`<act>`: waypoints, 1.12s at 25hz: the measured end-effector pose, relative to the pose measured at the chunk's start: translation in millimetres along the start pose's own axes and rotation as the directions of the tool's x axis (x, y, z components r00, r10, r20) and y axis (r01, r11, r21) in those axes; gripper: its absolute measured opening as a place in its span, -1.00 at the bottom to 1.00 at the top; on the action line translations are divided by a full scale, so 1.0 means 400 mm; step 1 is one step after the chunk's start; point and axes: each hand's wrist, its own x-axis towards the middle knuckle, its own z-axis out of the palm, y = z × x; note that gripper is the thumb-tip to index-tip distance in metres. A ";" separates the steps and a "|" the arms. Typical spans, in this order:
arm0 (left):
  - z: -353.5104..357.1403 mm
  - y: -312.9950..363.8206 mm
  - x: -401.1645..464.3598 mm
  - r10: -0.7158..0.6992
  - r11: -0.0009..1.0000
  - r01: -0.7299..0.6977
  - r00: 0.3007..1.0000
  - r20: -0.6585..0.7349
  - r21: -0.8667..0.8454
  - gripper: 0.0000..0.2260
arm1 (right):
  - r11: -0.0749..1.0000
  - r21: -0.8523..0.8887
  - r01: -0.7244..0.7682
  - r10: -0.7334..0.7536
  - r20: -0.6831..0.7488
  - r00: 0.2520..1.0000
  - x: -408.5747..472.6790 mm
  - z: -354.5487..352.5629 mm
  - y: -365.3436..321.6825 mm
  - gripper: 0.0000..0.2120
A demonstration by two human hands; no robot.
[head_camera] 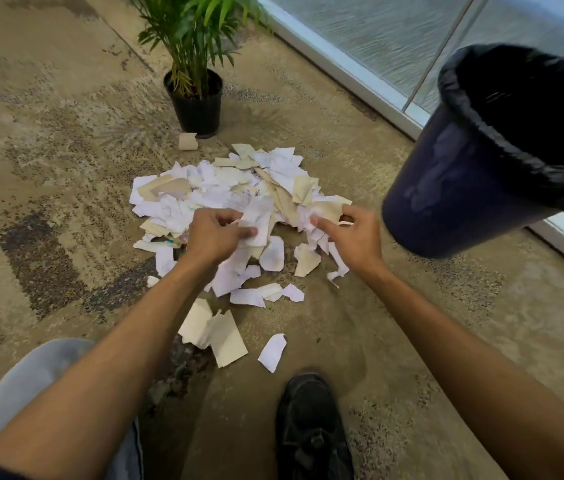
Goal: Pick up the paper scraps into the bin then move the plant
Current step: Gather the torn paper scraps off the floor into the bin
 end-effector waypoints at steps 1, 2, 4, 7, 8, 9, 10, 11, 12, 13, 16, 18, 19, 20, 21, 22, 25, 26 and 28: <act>0.026 0.036 -0.009 0.025 0.999 -0.025 1.000 0.007 -0.043 -0.87 | 0.999 0.039 0.024 -0.023 -0.022 0.999 0.000 -0.030 -0.031 -0.90; 0.053 0.075 -0.016 0.048 0.995 -0.046 0.999 0.016 -0.087 -0.85 | 0.996 0.061 0.060 -0.057 -0.048 0.997 0.004 -0.061 -0.063 -0.88; 0.104 0.161 -0.029 0.121 0.983 -0.113 0.992 0.047 -0.145 -0.86 | 0.989 0.073 0.132 -0.123 -0.121 0.985 0.013 -0.133 -0.134 -0.86; 0.189 0.313 -0.041 0.238 0.956 -0.212 0.964 0.115 -0.204 -0.87 | 0.957 0.047 0.285 -0.261 -0.278 0.924 0.034 -0.262 -0.240 -0.83; 0.220 0.365 -0.046 0.275 0.945 -0.244 0.954 0.124 -0.216 -0.86 | 0.943 0.015 0.332 -0.308 -0.333 0.891 0.045 -0.309 -0.270 -0.83; 0.253 0.415 -0.051 0.314 0.933 -0.281 0.941 0.129 -0.223 -0.86 | 0.935 -0.038 0.354 -0.340 -0.389 0.856 0.056 -0.357 -0.294 -0.85; 0.290 0.467 -0.060 0.359 0.919 -0.325 0.924 0.135 -0.222 -0.85 | 0.930 -0.092 0.356 -0.358 -0.446 0.820 0.071 -0.410 -0.312 -0.83; 0.329 0.514 -0.069 0.398 0.906 -0.364 0.907 0.139 -0.215 -0.84 | 0.933 -0.143 0.330 -0.356 -0.492 0.795 0.084 -0.457 -0.324 -0.74; 0.368 0.554 -0.075 0.427 0.896 -0.396 0.893 0.144 -0.201 -0.84 | 0.939 -0.191 0.287 -0.345 -0.522 0.781 0.099 -0.500 -0.325 -0.65; 0.409 0.589 -0.084 0.448 0.890 -0.421 0.880 0.160 -0.177 -0.85 | 0.943 -0.237 0.234 -0.329 -0.547 0.770 0.113 -0.540 -0.319 -0.61; 0.522 0.644 -0.096 0.446 0.892 -0.451 0.864 0.234 -0.034 -0.83 | 0.945 -0.315 0.091 -0.264 -0.565 0.782 0.144 -0.617 -0.278 -0.67; 0.573 0.652 -0.096 0.439 0.876 -0.477 0.850 0.291 0.070 -0.82 | 0.958 -0.288 0.005 -0.160 -0.518 0.840 0.155 -0.633 -0.250 -0.68; 0.589 0.653 -0.094 0.422 0.873 -0.477 0.843 0.333 0.101 -0.71 | 0.958 -0.286 -0.035 -0.115 -0.491 0.864 0.157 -0.633 -0.241 -0.56; 0.599 0.653 -0.090 0.390 0.878 -0.463 0.841 0.376 0.125 -0.60 | 0.951 -0.304 -0.057 -0.101 -0.481 0.871 0.160 -0.630 -0.229 -0.49; 0.602 0.651 -0.086 0.363 0.885 -0.445 0.843 0.398 0.137 -0.50 | 0.939 -0.340 -0.047 -0.133 -0.487 0.863 0.158 -0.624 -0.225 -0.47; 0.599 0.648 -0.080 0.360 0.888 -0.440 0.845 0.395 0.132 -0.44 | 0.927 -0.376 -0.005 -0.198 -0.500 0.843 0.152 -0.614 -0.226 -0.48; 0.554 0.614 -0.068 0.472 0.859 -0.510 0.820 0.324 0.041 -0.47 | 0.883 -0.416 0.218 -0.416 -0.479 0.773 0.123 -0.572 -0.237 -0.59; 0.528 0.596 -0.065 0.499 0.852 -0.523 0.815 0.295 0.001 -0.49 | 0.856 -0.427 0.291 -0.480 -0.447 0.755 0.112 -0.550 -0.241 -0.64; 0.464 0.549 -0.060 0.527 0.847 -0.526 0.816 0.238 -0.074 -0.52 | 0.786 -0.463 0.409 -0.588 -0.358 0.725 0.087 -0.498 -0.243 -0.71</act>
